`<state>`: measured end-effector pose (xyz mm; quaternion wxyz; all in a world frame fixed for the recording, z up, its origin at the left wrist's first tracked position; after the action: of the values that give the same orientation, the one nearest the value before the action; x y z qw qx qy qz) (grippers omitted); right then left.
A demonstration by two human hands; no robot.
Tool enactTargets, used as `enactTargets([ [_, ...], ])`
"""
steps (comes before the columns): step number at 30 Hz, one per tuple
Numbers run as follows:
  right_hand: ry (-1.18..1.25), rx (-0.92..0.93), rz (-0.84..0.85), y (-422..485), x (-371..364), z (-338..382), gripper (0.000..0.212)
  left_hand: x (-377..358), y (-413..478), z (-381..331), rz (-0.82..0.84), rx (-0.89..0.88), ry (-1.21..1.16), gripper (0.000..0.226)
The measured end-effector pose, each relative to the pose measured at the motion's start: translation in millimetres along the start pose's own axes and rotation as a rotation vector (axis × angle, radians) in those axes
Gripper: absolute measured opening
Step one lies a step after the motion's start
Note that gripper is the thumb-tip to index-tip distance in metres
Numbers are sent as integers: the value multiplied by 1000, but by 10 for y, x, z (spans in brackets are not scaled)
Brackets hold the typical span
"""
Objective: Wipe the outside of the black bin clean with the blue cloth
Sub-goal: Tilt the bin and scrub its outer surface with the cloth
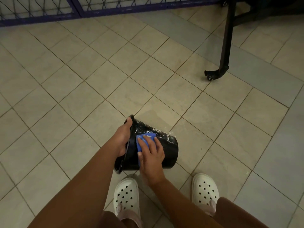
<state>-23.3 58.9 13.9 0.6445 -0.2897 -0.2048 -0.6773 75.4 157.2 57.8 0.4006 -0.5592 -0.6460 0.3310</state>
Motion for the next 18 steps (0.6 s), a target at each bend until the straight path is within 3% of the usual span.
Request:
enactTargets([
  [6, -67, 43, 20, 133, 26, 104, 58, -40, -10, 32, 0, -4, -44, 69],
  [13, -52, -145, -14, 247, 73, 150, 65, -172, -21, 6, -83, -175, -42, 61],
  [18, -63, 10, -78, 90, -49, 185, 72, -166, -1, 51, -87, -247, 10, 62],
])
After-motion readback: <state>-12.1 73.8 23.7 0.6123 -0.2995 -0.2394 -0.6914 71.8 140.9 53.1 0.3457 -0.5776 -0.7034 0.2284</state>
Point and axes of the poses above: each hand's wrist, its own y-axis towards the middle knuckle, its own x-axis out of the back of the hand, z = x × y, the point moved 2 cm from there along y, towards the middle knuckle, and after that the axes turned 4 degrees about -z, right-handed, at the moved point
